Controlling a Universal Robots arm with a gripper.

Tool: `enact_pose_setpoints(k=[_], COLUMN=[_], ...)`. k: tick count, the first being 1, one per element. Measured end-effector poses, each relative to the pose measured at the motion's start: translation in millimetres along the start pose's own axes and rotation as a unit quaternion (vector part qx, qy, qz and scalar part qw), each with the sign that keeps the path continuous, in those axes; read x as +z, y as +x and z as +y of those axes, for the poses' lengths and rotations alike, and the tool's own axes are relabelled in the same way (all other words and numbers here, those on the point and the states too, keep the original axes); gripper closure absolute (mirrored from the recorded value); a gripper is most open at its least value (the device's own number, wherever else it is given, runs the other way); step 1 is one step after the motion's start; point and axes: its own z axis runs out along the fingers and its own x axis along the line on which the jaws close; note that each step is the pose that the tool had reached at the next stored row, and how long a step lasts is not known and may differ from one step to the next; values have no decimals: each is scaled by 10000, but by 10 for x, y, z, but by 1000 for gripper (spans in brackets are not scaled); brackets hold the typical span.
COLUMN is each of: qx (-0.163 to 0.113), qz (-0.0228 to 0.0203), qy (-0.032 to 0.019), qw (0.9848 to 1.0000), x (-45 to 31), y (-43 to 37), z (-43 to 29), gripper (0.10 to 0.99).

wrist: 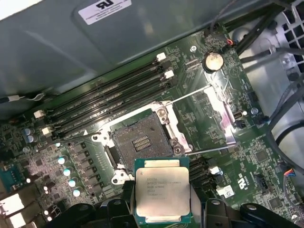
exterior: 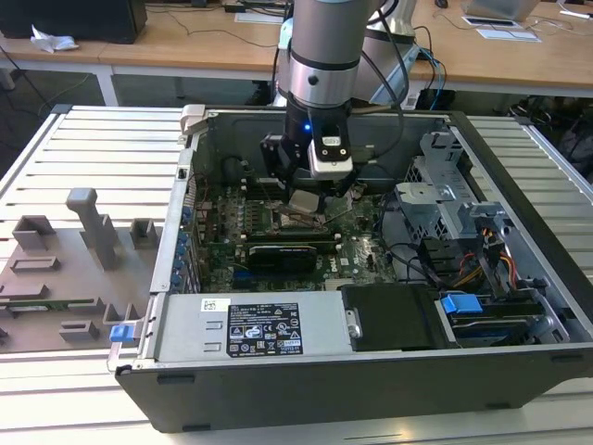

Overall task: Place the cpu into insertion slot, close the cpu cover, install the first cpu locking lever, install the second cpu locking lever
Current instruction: 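Place the cpu into insertion slot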

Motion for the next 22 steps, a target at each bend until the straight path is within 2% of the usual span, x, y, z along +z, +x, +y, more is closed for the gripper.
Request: enact_pose_setpoints(k=[6,14,18,22], qx=[310,738,1006,1163], qz=[-7,-14,-18,-20], qy=[23,50,64,73], qw=[9995,9973,9949,9932], x=[2,4,6,7], y=[0,0,0,0], z=[0,0,0,0], gripper=[541,541,541,541])
